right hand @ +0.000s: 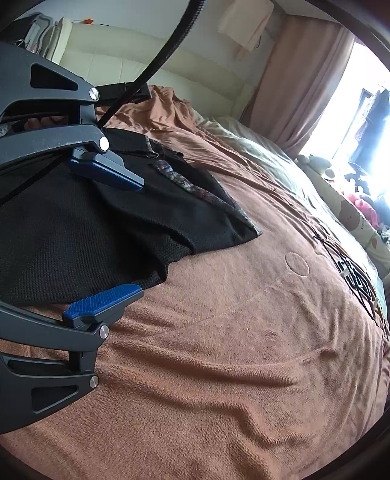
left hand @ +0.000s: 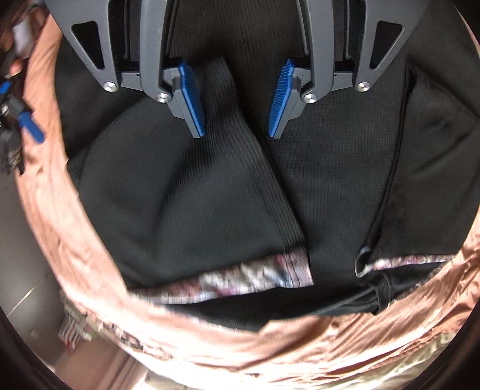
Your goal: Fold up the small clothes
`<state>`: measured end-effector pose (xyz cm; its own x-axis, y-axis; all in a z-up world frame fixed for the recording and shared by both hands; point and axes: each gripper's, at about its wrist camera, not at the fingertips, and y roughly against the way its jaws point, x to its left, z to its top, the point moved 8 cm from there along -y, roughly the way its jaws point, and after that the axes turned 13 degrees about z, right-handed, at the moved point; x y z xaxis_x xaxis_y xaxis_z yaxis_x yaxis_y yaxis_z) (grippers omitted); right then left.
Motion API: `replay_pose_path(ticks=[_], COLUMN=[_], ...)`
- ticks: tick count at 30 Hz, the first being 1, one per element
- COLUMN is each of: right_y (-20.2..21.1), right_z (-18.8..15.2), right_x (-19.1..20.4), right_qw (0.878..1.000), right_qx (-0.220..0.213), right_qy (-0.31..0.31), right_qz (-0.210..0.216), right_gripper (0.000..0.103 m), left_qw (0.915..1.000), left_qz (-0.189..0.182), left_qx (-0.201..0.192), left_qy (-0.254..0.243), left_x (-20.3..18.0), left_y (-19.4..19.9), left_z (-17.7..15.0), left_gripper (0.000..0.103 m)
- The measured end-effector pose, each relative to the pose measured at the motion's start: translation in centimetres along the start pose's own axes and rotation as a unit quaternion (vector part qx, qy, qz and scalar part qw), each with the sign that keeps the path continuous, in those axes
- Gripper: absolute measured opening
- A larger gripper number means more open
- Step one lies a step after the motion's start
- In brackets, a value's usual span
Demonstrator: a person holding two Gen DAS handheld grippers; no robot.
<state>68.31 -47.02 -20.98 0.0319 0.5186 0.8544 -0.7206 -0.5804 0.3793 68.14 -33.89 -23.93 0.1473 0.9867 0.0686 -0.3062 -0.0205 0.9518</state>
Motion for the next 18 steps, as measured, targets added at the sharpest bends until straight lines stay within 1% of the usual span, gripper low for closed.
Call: replay_pose_path(ticks=[1,2,3,6,11,12,14,16,18], right_y=[0.1,0.4,0.6,1.0,0.6,0.4,-0.2,-1.0,-1.5], right_z=[-0.1,-0.1,-0.2,-0.2,0.1,0.1,0.2,0.2,0.3], right_x=[0.0,-0.1,-0.2,-0.4,-0.3,-0.2,-0.1,-0.1,-0.1], right_qw=[1.000,1.000,1.000,1.000,1.000,1.000,1.000,1.000,1.000], right_qx=[0.000,0.000,-0.001,-0.003,0.001,0.003,0.007,0.010,0.013], right_qy=[0.000,-0.001,-0.002,-0.001,0.003,0.005,0.010,0.016,0.025], right_qz=[0.000,0.000,0.000,-0.001,-0.003,-0.003,-0.003,-0.008,-0.013], right_gripper=[0.063,0.063,0.063,0.063,0.063,0.063,0.063,0.063,0.063], left_qw=[0.9998,0.9997,0.9996,0.9993,0.9976,0.9970,0.9963,0.9961,0.9962], left_qz=[0.015,0.021,0.024,0.034,0.062,0.069,0.080,0.083,0.080], left_qx=[-0.005,-0.008,-0.009,-0.013,-0.023,-0.022,-0.015,-0.011,-0.021], left_qy=[-0.008,-0.011,-0.013,-0.010,-0.020,-0.025,-0.029,-0.029,-0.027], left_x=[-0.1,-0.2,-0.2,-0.1,0.2,0.3,0.8,1.6,3.0], left_y=[0.0,0.0,0.0,-0.1,-0.1,-0.1,-0.2,0.0,0.6], left_z=[-0.1,-0.1,-0.1,0.2,1.0,1.1,1.4,1.9,2.4], left_gripper=[0.039,0.036,0.029,0.019,0.020,0.022,0.022,0.025,0.025])
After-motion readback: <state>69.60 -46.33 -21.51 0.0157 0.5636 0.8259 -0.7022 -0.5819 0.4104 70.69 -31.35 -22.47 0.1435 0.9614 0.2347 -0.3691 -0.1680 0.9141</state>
